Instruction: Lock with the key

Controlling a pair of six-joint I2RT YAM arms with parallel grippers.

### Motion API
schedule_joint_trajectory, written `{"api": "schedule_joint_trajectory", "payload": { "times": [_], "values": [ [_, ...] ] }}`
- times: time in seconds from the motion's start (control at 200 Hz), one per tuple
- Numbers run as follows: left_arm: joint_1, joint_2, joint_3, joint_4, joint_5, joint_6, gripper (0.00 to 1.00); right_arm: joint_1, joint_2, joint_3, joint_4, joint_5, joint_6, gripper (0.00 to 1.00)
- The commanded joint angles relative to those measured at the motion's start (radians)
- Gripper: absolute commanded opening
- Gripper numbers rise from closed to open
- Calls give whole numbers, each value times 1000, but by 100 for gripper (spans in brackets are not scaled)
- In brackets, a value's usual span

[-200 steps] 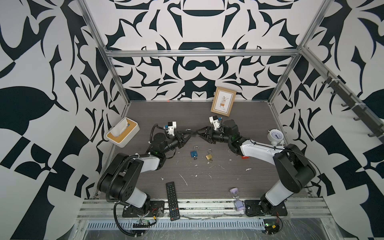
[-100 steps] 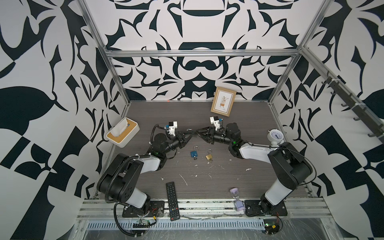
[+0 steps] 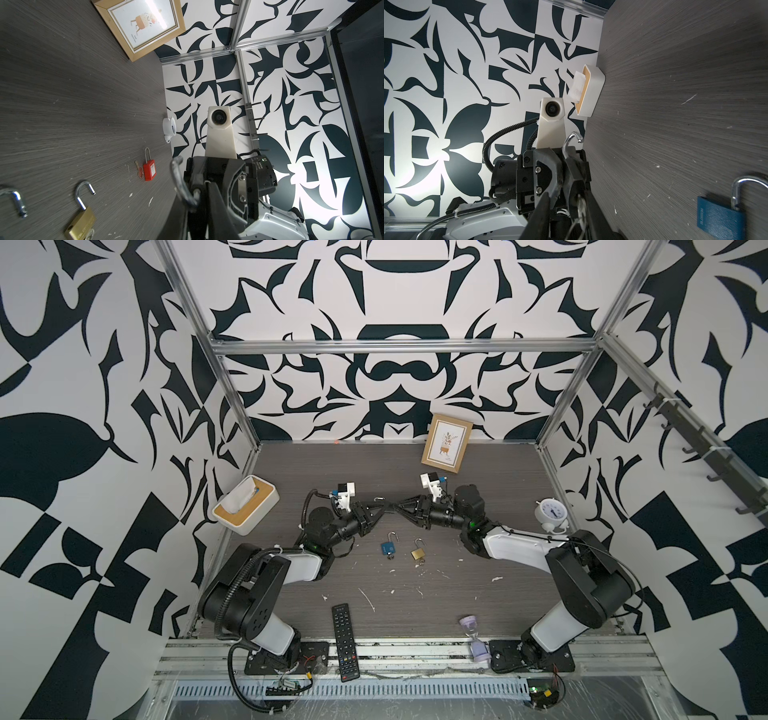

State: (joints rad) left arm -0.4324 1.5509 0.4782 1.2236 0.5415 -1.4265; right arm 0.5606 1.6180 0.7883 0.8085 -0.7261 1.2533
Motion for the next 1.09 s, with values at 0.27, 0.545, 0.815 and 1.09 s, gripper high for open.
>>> {"api": "schedule_joint_trajectory", "payload": {
  "times": [0.27, 0.545, 0.815, 1.09],
  "values": [
    [-2, 52, 36, 132, 39, -50, 0, 13, 40, 90, 46, -35, 1, 25],
    [-2, 67, 36, 161, 52, -68, 0, 13, 77, 112, 73, -40, 22, 17],
    [-1, 88, 42, 165, 60, -69, 0, 14, 81, 110, 98, -49, 46, 0],
    [104, 122, 60, 65, 183, 3, 99, -42, -21, 99, -118, -70, -19, 0]
  ]
}}
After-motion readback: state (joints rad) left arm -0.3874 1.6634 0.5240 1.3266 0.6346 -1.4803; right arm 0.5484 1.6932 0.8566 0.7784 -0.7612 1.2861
